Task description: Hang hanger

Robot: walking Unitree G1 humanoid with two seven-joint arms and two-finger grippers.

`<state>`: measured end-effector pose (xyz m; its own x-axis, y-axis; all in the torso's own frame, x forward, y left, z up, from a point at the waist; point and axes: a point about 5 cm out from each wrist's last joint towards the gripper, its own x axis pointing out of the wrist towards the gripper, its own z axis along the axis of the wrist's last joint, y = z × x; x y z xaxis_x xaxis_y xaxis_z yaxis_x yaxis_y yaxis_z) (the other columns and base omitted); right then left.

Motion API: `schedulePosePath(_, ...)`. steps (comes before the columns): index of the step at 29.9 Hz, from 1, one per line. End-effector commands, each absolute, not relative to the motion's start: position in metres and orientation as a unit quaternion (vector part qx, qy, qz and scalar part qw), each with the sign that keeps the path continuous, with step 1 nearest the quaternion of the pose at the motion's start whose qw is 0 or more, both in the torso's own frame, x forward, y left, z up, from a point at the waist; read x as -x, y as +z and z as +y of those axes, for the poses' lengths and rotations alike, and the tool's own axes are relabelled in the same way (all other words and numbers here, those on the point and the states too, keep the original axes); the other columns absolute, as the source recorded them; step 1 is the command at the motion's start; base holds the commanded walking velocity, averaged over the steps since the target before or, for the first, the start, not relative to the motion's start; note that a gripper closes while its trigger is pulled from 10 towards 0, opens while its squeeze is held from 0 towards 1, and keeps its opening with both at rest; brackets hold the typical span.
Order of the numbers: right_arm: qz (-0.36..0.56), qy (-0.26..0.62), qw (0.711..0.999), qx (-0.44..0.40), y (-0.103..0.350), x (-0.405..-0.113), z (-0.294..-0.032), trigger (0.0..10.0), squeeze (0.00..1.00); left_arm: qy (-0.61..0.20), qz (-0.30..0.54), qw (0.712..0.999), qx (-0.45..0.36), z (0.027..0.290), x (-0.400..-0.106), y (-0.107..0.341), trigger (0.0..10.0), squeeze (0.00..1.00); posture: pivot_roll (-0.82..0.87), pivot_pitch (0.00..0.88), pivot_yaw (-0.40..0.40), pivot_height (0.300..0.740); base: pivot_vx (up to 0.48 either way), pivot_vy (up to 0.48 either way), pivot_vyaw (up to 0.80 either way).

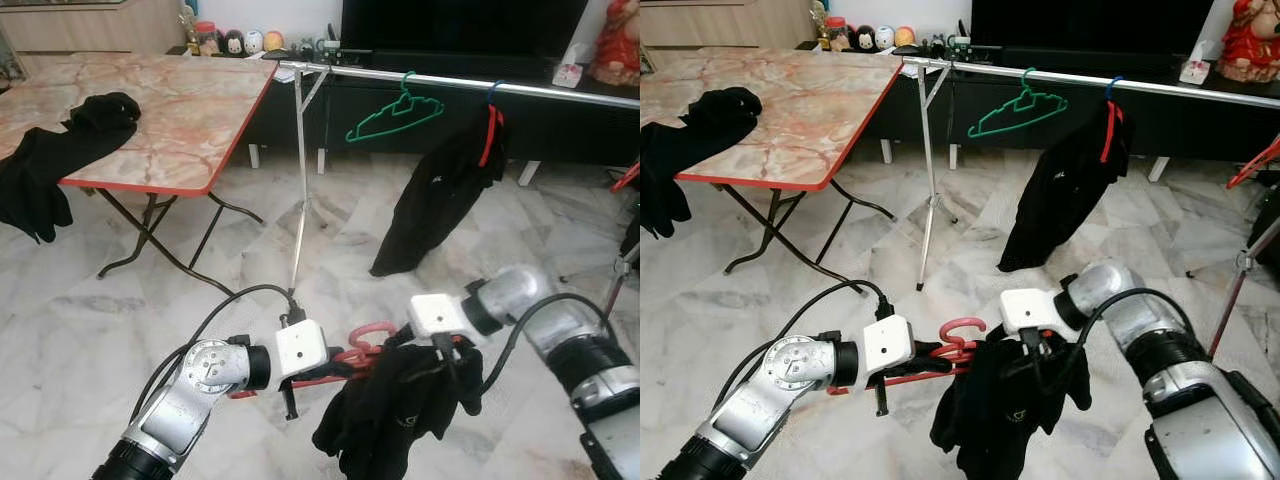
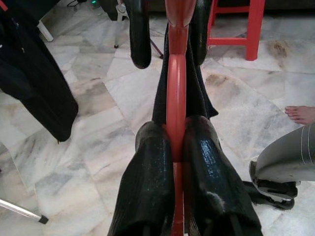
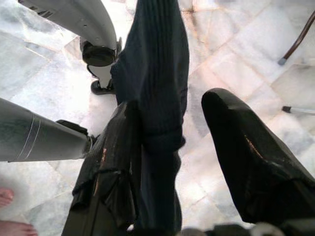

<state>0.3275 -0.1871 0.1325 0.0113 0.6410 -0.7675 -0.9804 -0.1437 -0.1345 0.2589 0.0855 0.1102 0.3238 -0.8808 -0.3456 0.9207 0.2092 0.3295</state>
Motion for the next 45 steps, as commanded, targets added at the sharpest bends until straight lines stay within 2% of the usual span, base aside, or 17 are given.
schedulePosePath(1,0.208,0.647,0.623,0.387,0.157,-0.334,-0.194,10.0,0.0,-0.572,0.028,0.781,-0.249,0.09,-0.262,0.114,10.0,0.0,-0.15,0.0,0.002,0.732,0.0,0.0,0.0)
schedulePosePath(9,0.179,0.614,0.664,0.388,0.181,-0.335,-0.211,10.0,0.0,-0.54,0.039,0.802,-0.253,0.103,-0.264,0.106,10.0,0.0,-0.16,0.0,0.003,0.732,0.0,0.0,0.0)
schedulePosePath(11,0.154,0.594,0.704,0.358,0.183,-0.335,-0.216,10.0,0.0,-0.527,0.045,0.811,-0.251,0.109,-0.264,0.102,10.0,0.0,-0.16,0.0,0.002,0.732,0.0,0.0,0.0)
schedulePosePath(12,0.154,0.594,0.704,0.358,0.183,-0.335,-0.216,10.0,0.0,-0.527,0.045,0.811,-0.251,0.109,-0.264,0.102,10.0,0.0,-0.16,0.0,0.002,0.732,0.0,0.0,0.0)
schedulePosePath(13,0.14,0.576,0.731,0.339,0.182,-0.336,-0.219,10.0,0.0,-0.518,0.046,0.818,-0.248,0.112,-0.264,0.099,10.0,0.0,-0.16,0.0,0.003,0.732,0.0,0.0,0.0)
schedulePosePath(16,0.13,0.563,0.749,0.325,0.179,-0.335,-0.218,10.0,0.0,-0.5,0.039,0.832,-0.236,0.113,-0.266,0.097,10.0,0.0,-0.16,0.0,0.003,0.732,0.0,0.0,0.0)
schedulePosePath(18,0.083,0.48,0.831,0.269,0.177,-0.345,-0.22,10.0,0.0,-0.449,0.018,0.87,-0.205,0.117,-0.273,0.095,10.0,0.0,-0.16,0.0,0.001,0.732,0.0,0.0,0.0)
schedulePosePath(20,0.059,0.403,0.88,0.245,0.18,-0.355,-0.226,10.0,0.0,-0.434,0.014,0.879,-0.198,0.119,-0.275,0.093,10.0,0.0,-0.16,0.0,0.001,0.732,0.0,0.0,0.0)
schedulePosePath(22,0.051,0.372,0.896,0.237,0.181,-0.358,-0.229,10.0,0.0,-0.429,0.012,0.882,-0.195,0.119,-0.275,0.093,10.0,0.0,-0.16,0.0,0.001,0.732,0.0,0.0,0.0)
schedulePosePath(23,0.043,0.301,0.929,0.21,0.181,-0.364,-0.237,10.0,0.0,-0.416,0.006,0.889,-0.192,0.12,-0.276,0.093,10.0,0.0,-0.16,0.0,-0.002,0.732,0.0,0.0,0.0)
schedulePosePath(24,0.043,0.301,0.929,0.21,0.181,-0.364,-0.237,10.0,0.0,-0.416,0.006,0.889,-0.192,0.12,-0.276,0.093,10.0,0.0,-0.16,0.0,-0.002,0.732,0.0,0.0,0.0)
schedulePosePath(28,0.023,0.163,0.98,0.109,0.155,-0.361,-0.246,10.0,0.0,-0.339,-0.025,0.924,-0.175,0.126,-0.281,0.091,10.0,0.0,-0.16,0.0,-0.005,0.732,0.0,0.0,0.0)
schedulePosePath(31,0.015,0.121,0.99,0.064,0.144,-0.359,-0.245,10.0,0.0,-0.307,-0.038,0.935,-0.172,0.129,-0.284,0.091,10.0,0.0,-0.16,0.0,-0.005,0.732,0.0,0.0,0.0)
schedulePosePath(36,0.015,0.115,0.991,0.064,0.144,-0.36,-0.245,10.0,0.0,-0.306,-0.039,0.936,-0.172,0.129,-0.284,0.091,10.0,0.0,-0.16,0.0,-0.005,0.732,0.0,0.0,0.0)
schedulePosePath(40,0.043,0.023,0.999,0.007,0.107,-0.347,-0.246,10.0,0.0,-0.25,-0.057,0.953,-0.162,0.132,-0.285,0.091,10.0,0.0,-0.16,0.0,-0.003,0.732,0.0,0.0,0.0)
schedulePosePath(41,0.091,-0.042,0.994,-0.039,0.065,-0.326,-0.244,10.0,0.0,-0.199,-0.061,0.966,-0.154,0.137,-0.283,0.09,10.0,0.0,-0.15,0.0,0.011,0.732,0.0,0.0,0.0)
schedulePosePath(45,0.123,-0.098,0.985,-0.071,0.04,-0.309,-0.243,10.0,0.0,-0.167,-0.063,0.973,-0.146,0.141,-0.281,0.088,10.0,0.0,-0.16,0.0,0.015,0.732,0.0,0.0,0.0)
